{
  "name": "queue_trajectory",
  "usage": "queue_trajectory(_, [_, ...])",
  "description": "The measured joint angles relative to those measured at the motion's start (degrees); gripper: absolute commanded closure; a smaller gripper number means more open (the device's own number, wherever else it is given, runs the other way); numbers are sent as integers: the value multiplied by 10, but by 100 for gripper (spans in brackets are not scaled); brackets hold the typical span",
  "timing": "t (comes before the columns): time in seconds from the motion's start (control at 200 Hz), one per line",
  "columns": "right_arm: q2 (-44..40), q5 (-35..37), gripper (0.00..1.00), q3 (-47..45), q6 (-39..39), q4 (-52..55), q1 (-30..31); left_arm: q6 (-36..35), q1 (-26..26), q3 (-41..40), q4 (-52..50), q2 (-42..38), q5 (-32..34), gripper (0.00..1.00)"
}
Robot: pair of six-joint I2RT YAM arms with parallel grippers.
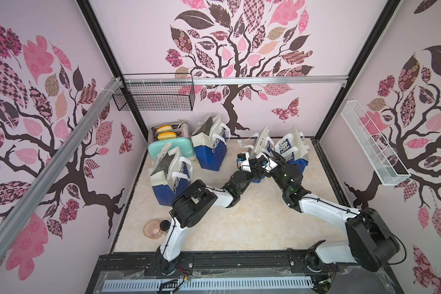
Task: Open the takeout bag
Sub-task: Open the takeout bag at the center of the board.
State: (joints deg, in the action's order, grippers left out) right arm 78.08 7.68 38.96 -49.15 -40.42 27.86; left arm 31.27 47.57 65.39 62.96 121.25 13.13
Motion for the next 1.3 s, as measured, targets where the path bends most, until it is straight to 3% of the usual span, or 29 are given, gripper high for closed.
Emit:
queue_trajectory(0.185, [0, 5, 27, 0, -4, 0, 0, -3, 1, 7, -5, 3, 21, 61])
queue_trajectory(0.485, [6, 7, 27, 2, -21, -11, 3, -15, 2, 16, -2, 5, 49, 100])
queue_trajectory(1.3, [106, 41, 29, 83, -102, -86, 43, -57, -4, 6, -10, 5, 96, 100])
